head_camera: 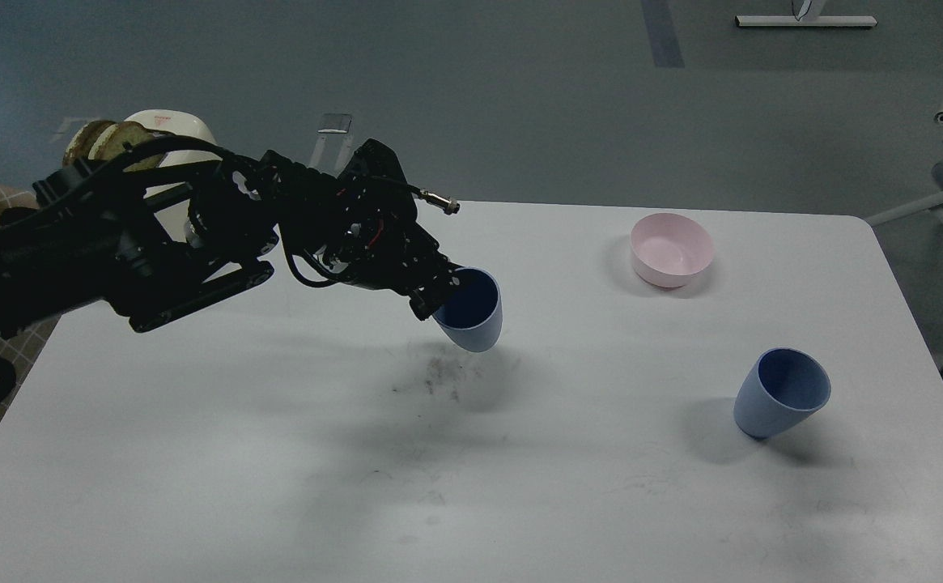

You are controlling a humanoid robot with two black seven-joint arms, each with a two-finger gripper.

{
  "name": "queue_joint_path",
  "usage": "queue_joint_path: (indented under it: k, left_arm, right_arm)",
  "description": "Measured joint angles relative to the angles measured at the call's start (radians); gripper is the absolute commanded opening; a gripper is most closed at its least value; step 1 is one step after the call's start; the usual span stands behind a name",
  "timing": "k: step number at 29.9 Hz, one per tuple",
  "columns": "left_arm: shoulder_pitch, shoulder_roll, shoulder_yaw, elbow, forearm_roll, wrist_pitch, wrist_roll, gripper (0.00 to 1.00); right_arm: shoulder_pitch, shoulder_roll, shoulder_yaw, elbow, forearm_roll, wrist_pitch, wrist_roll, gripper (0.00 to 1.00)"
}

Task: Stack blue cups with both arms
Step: 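Carry the blue cup with the left gripper to the table center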

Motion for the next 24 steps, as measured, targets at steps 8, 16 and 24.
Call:
queue_joint_path:
  k: [8, 16, 24]
  left_arm:
    - [0.007, -0.034, 0.035, 0.029, 0.002, 0.000, 0.000, 0.00]
    - [0.009, -0.092, 0.035, 0.032, -0.002, -0.002, 0.000, 0.00]
    - [0.013, -0.098, 0.037, 0.067, -0.004, -0.003, 0.000, 0.00]
  right_arm:
    - [-0.003, 0.000, 0.000, -0.001, 0.000, 0.000, 0.000, 1.00]
    - [-0.005, 0.000, 0.000, -0.001, 0.000, 0.000, 0.000, 1.00]
    - [-0.005, 0.000, 0.000, -0.001, 0.000, 0.000, 0.024, 1.00]
